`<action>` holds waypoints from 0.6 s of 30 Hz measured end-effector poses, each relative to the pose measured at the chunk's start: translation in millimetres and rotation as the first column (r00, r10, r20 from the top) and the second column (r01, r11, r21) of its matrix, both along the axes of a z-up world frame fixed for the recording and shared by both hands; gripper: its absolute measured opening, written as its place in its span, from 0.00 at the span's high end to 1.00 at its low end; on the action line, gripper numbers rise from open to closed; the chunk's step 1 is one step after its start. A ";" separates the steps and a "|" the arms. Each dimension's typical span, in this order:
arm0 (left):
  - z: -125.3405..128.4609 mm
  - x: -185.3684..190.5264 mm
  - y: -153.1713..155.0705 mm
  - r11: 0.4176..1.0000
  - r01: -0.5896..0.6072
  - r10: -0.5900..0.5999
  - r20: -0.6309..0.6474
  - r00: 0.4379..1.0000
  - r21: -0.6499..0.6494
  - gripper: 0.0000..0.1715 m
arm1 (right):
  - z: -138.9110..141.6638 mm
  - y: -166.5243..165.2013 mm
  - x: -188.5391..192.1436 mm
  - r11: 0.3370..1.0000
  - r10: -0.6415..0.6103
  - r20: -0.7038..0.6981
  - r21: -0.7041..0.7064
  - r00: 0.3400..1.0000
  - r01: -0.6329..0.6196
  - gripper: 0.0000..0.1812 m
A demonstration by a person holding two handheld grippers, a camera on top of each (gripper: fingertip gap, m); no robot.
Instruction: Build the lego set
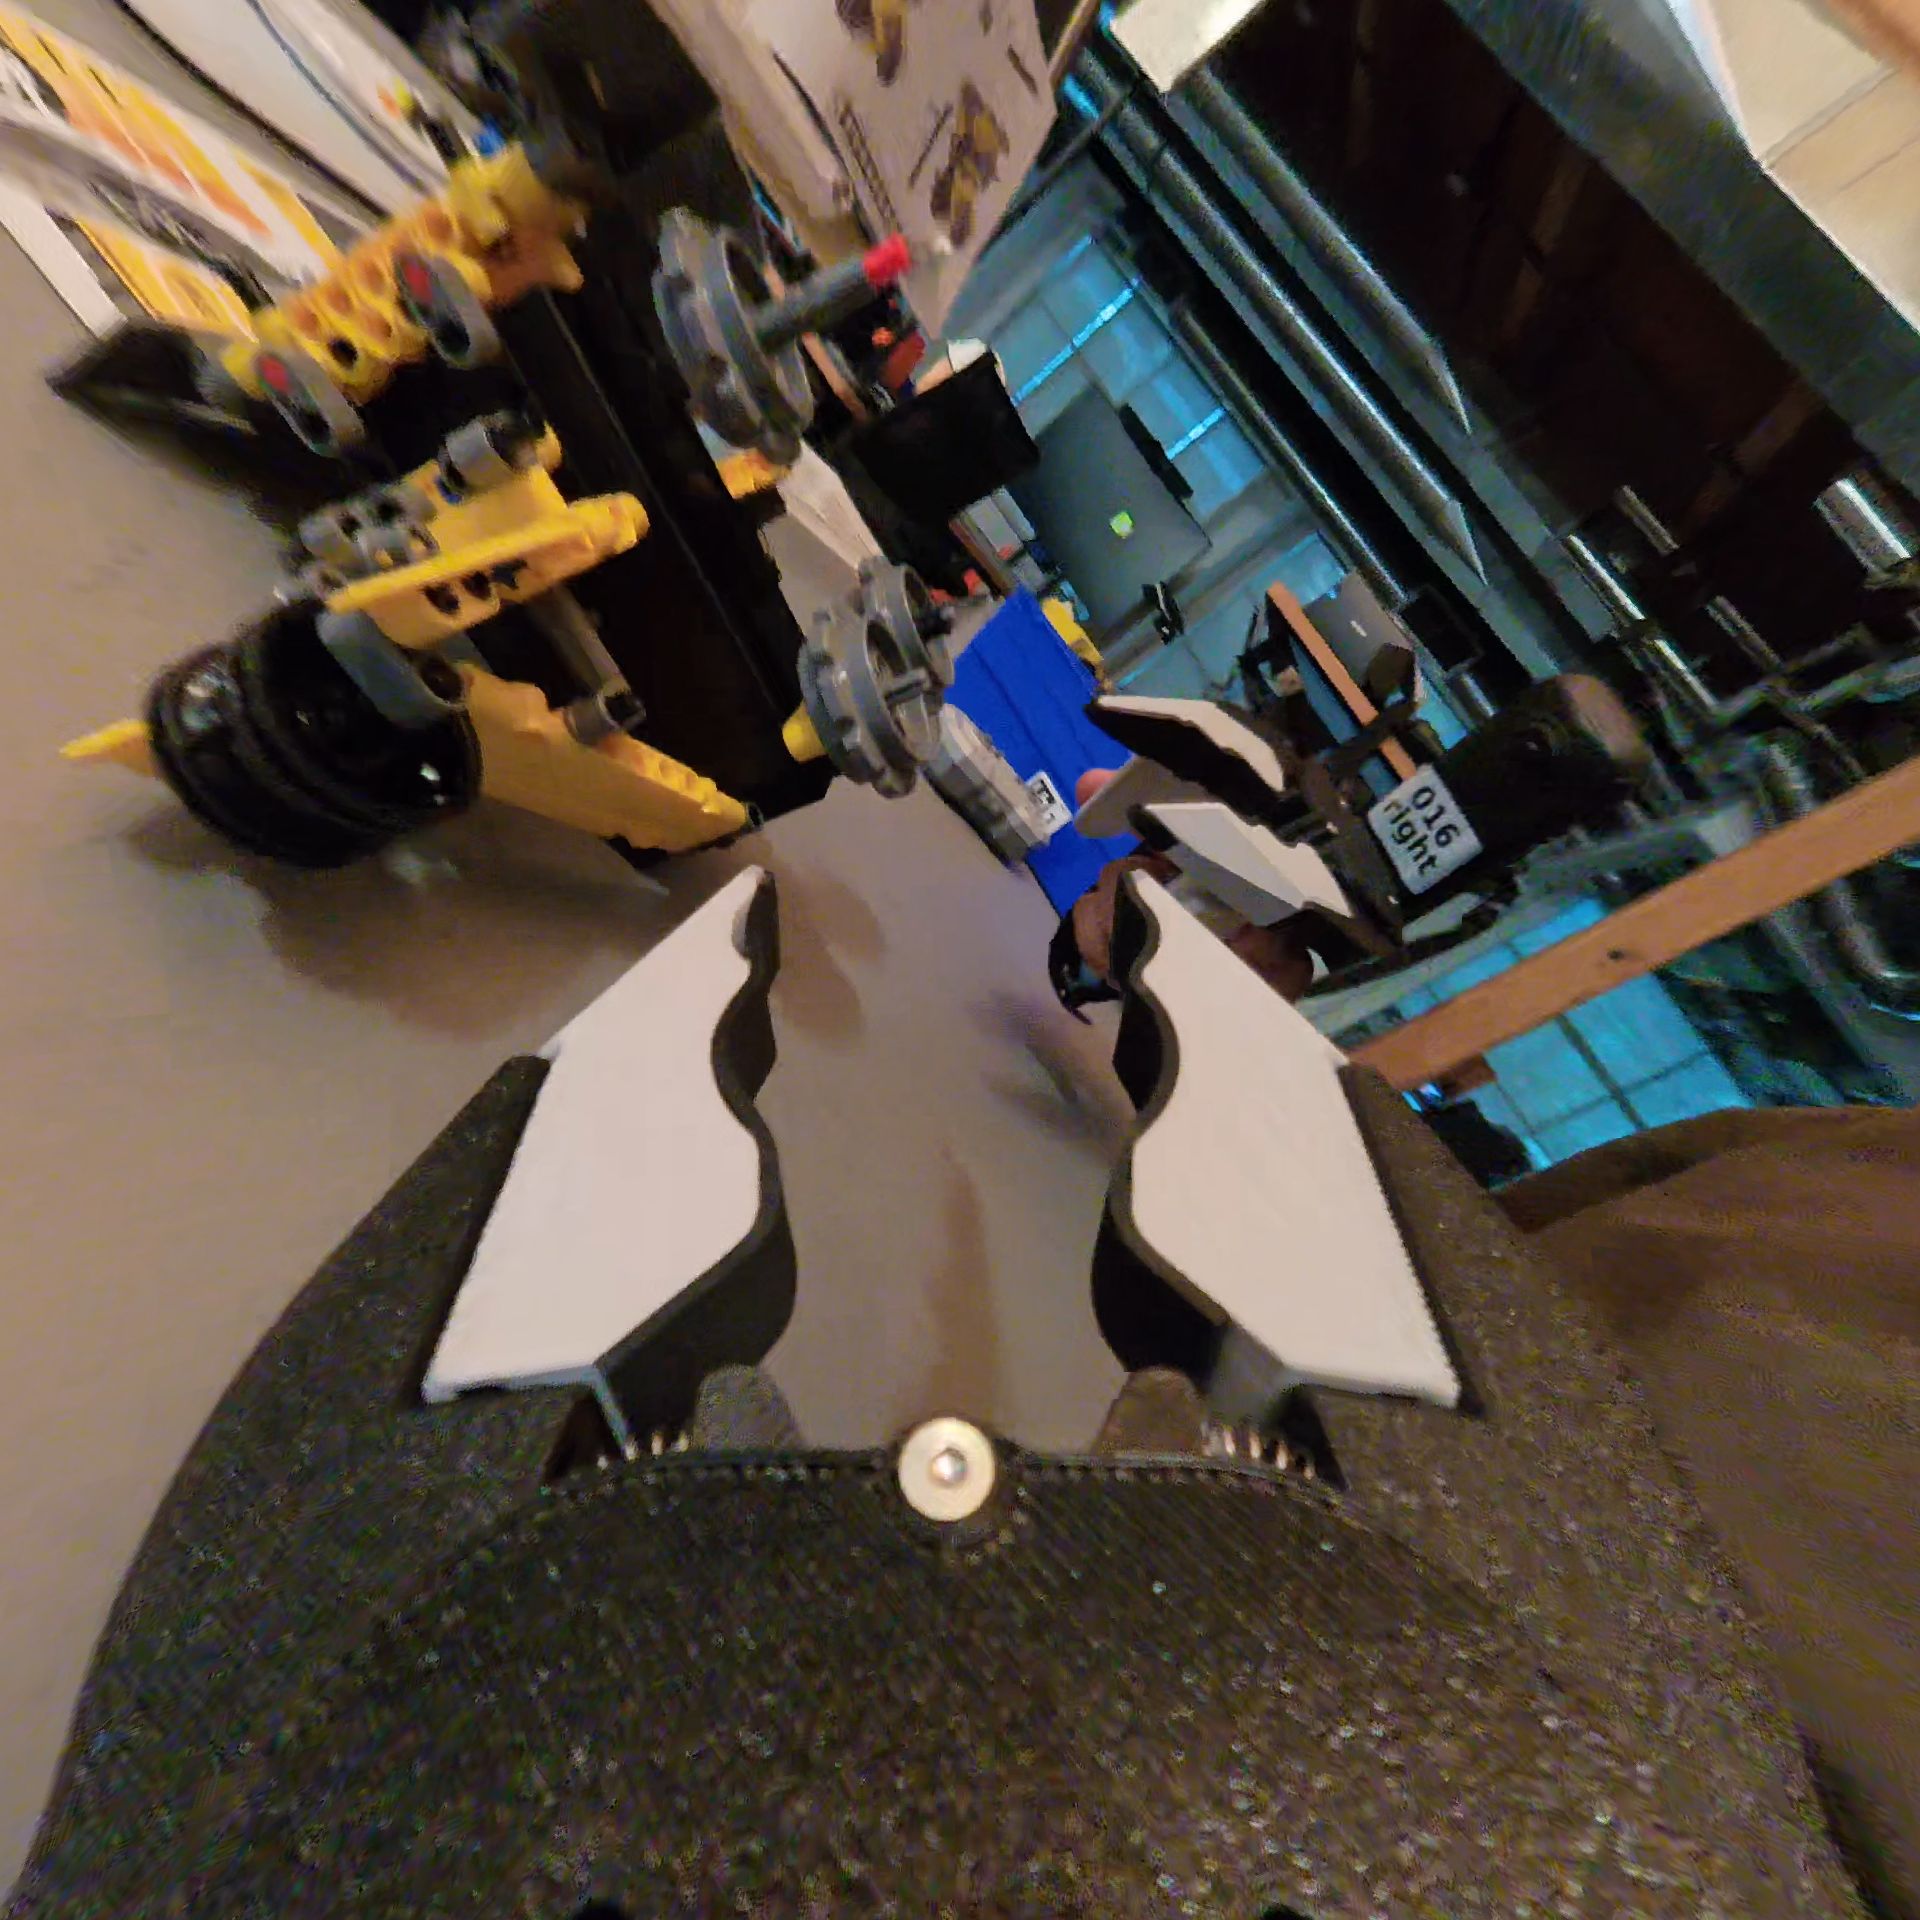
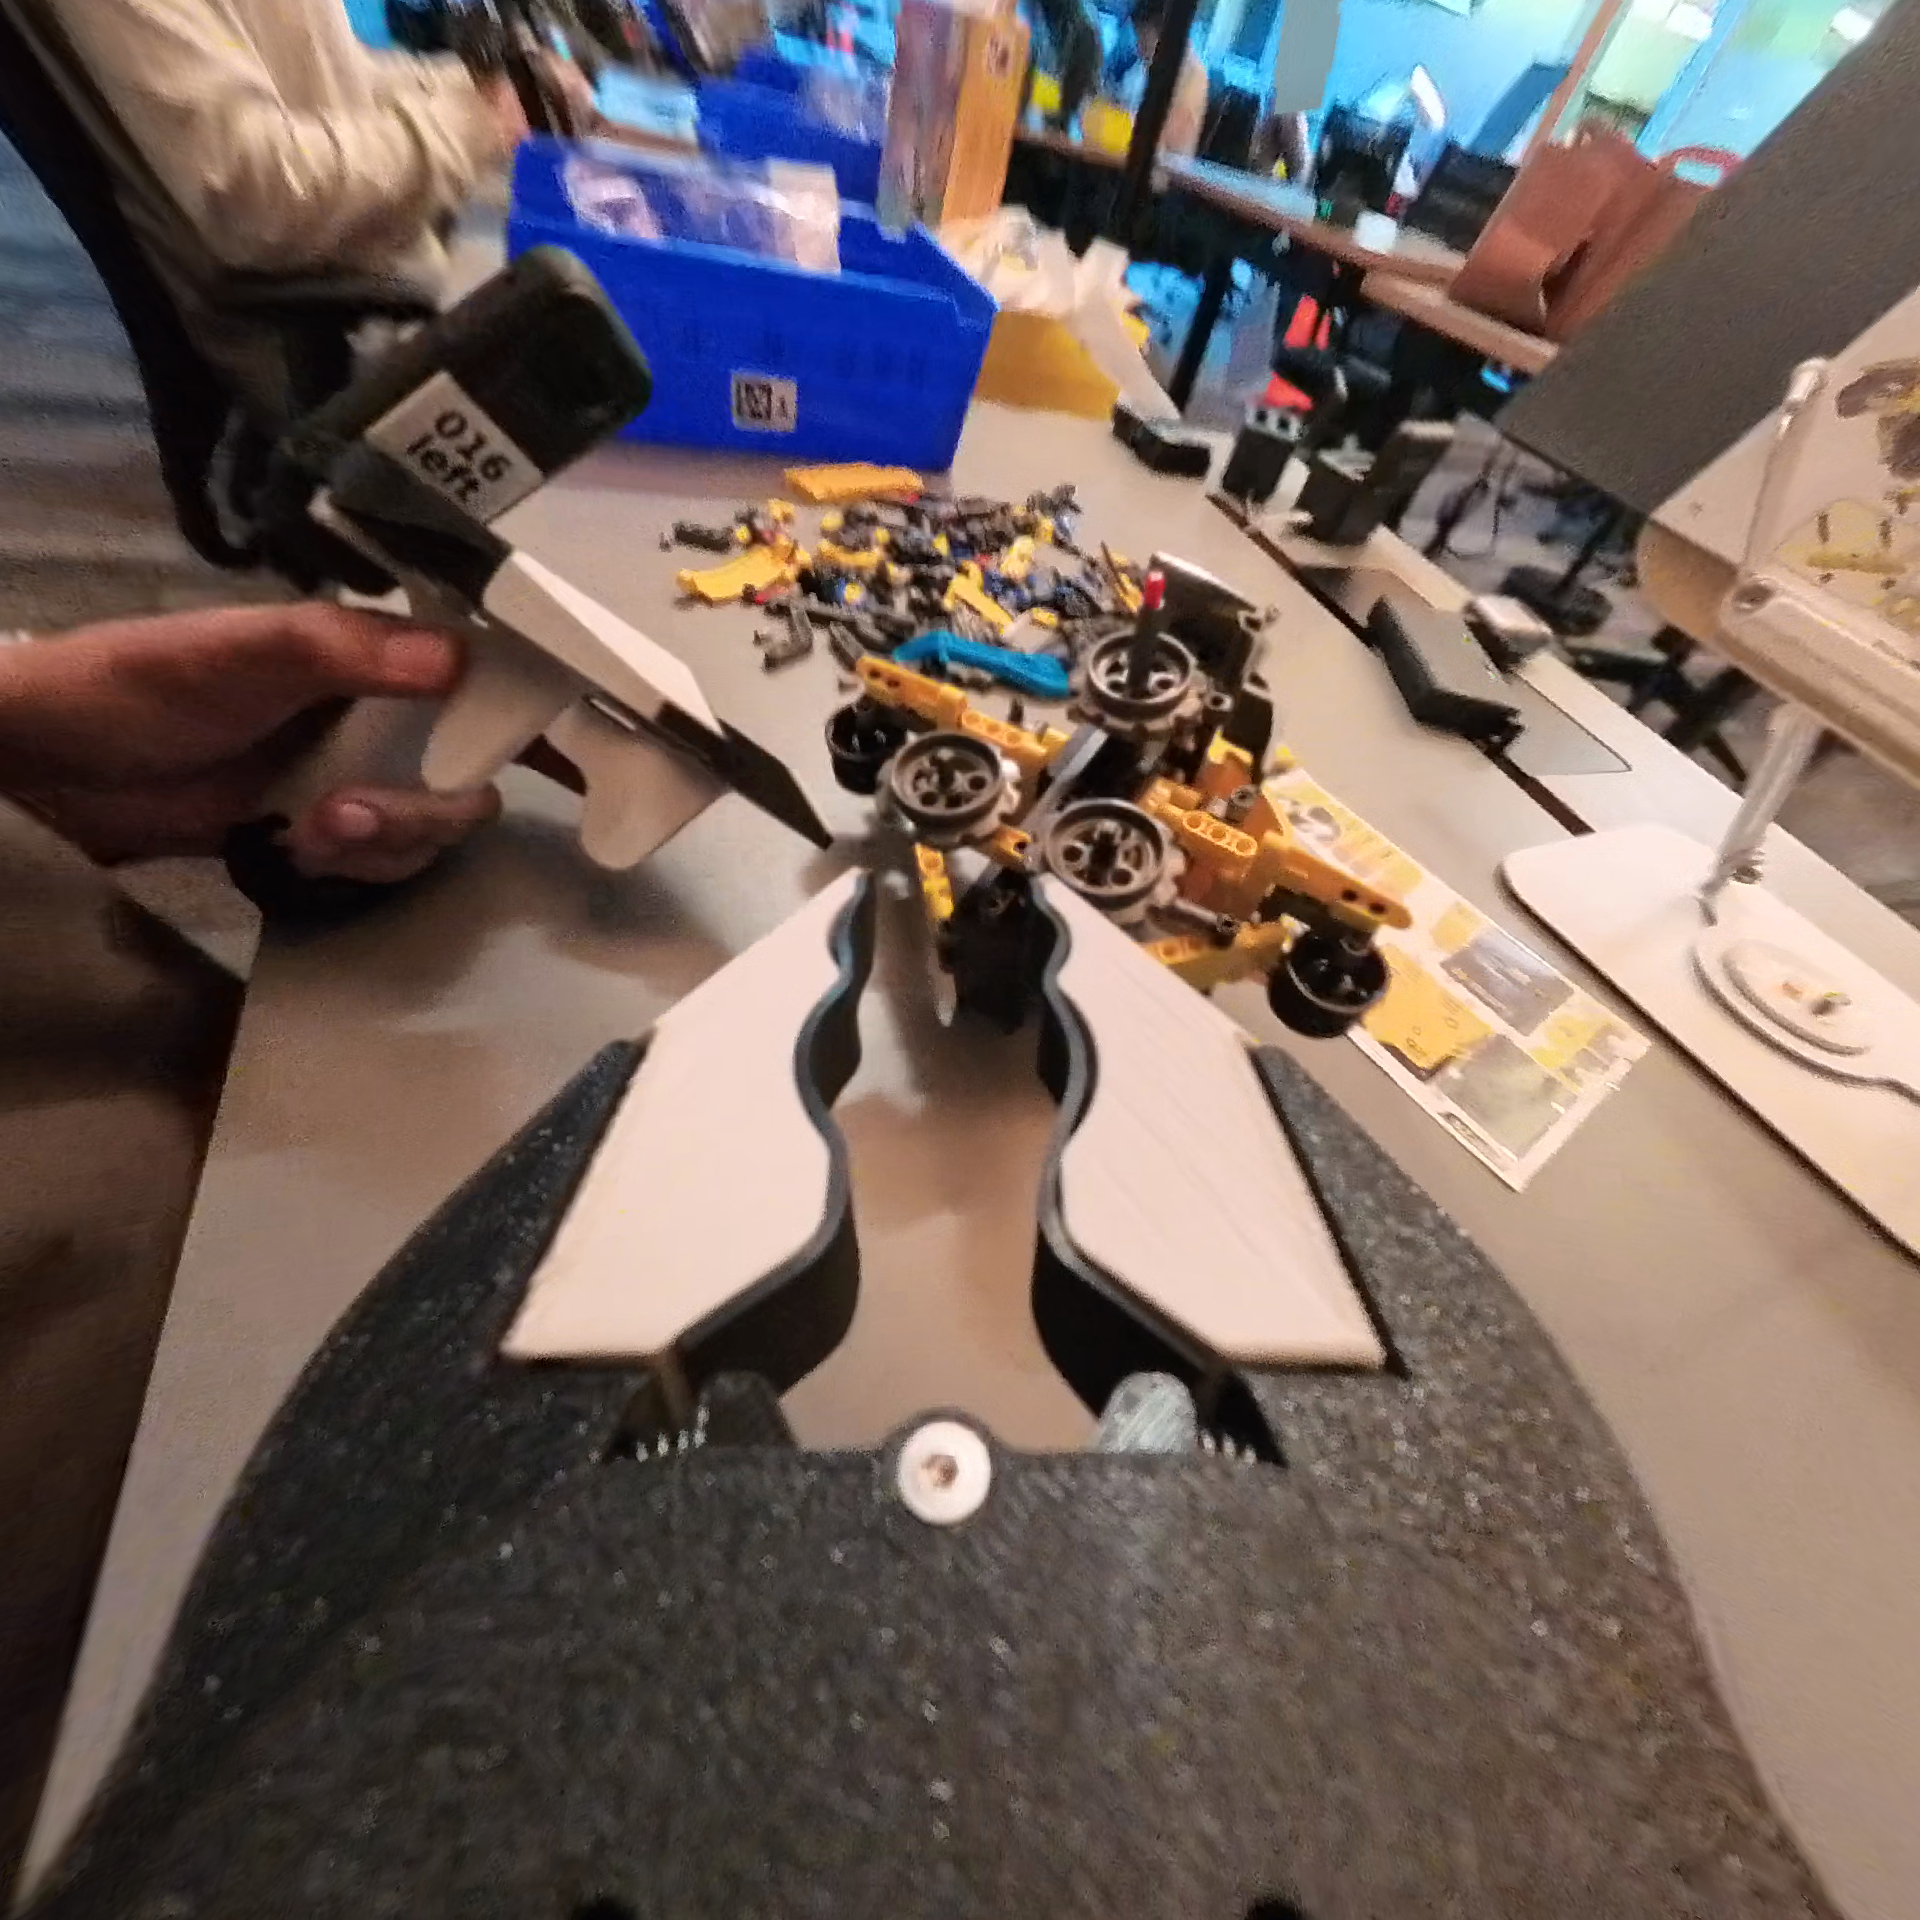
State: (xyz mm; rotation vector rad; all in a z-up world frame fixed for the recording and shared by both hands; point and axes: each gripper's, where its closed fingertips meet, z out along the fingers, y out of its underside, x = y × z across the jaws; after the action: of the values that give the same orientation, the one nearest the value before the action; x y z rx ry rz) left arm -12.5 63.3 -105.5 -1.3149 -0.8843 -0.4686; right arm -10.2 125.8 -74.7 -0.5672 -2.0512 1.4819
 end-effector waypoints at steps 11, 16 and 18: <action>45.7 -37.0 -30.2 0.946 -0.261 0.153 -0.444 0.883 -0.192 0.62 | -2.0 -15.1 -0.3 0.966 0.173 -0.001 -0.193 0.985 -0.169 0.84; 90.5 -59.2 -18.6 0.952 -0.251 0.063 -0.685 0.726 -0.178 0.63 | 3.4 0.8 -8.1 0.975 0.079 0.012 -0.209 0.997 -0.075 0.83; 92.2 -57.2 -13.7 0.973 -0.140 -0.042 -0.742 0.669 -0.182 0.64 | 5.6 6.9 -13.9 0.971 0.039 0.043 -0.236 0.998 -0.027 0.82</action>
State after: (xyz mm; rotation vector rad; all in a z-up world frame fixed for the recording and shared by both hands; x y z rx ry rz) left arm -69.7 49.6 -13.3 -1.5079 -0.2676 0.2465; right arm -24.2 132.7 -69.1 -0.6685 -1.9404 1.7614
